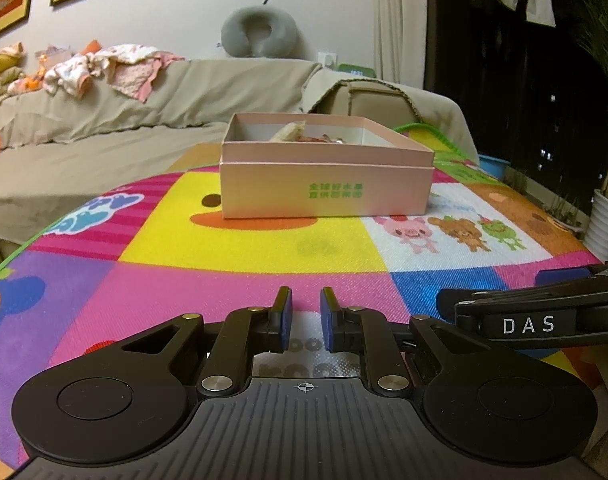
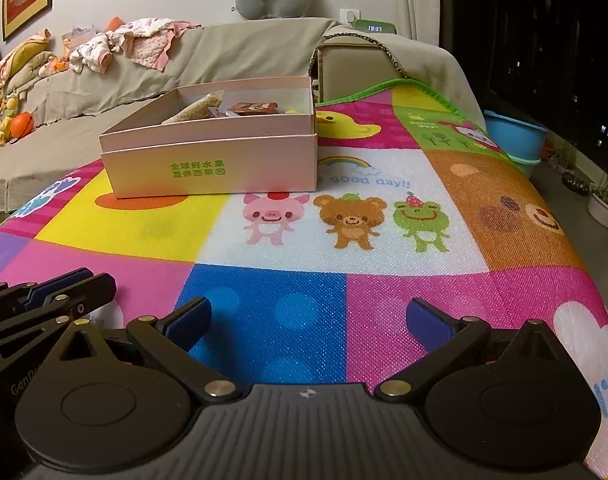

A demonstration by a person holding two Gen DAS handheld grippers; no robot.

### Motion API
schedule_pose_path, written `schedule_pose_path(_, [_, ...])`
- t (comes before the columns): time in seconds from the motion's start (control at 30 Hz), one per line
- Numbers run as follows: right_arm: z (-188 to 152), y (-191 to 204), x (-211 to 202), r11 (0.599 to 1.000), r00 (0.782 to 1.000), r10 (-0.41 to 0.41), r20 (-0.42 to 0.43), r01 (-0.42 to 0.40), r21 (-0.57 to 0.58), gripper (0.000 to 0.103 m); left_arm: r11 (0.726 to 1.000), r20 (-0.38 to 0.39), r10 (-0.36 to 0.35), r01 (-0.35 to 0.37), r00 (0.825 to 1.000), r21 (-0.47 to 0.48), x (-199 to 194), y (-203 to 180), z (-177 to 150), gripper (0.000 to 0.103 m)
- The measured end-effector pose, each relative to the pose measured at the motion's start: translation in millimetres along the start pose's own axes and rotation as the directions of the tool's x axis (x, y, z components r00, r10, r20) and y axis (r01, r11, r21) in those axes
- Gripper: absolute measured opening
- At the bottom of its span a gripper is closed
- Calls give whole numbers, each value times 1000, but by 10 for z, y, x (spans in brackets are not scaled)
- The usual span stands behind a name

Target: Organize objects

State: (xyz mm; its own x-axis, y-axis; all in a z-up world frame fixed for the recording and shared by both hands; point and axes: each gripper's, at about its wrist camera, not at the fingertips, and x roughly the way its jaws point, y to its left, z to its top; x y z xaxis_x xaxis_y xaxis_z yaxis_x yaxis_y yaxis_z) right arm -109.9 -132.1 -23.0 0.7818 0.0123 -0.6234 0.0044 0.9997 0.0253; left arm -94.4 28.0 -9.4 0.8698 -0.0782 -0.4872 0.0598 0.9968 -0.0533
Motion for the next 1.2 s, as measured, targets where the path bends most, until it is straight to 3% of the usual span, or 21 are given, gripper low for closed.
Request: schedule_pose_path(1.2, [-13, 24, -28, 1000, 1000, 1, 5, -1, -2, 103, 1000, 3, 1, -1, 1000, 1, -1, 2, -4, 17])
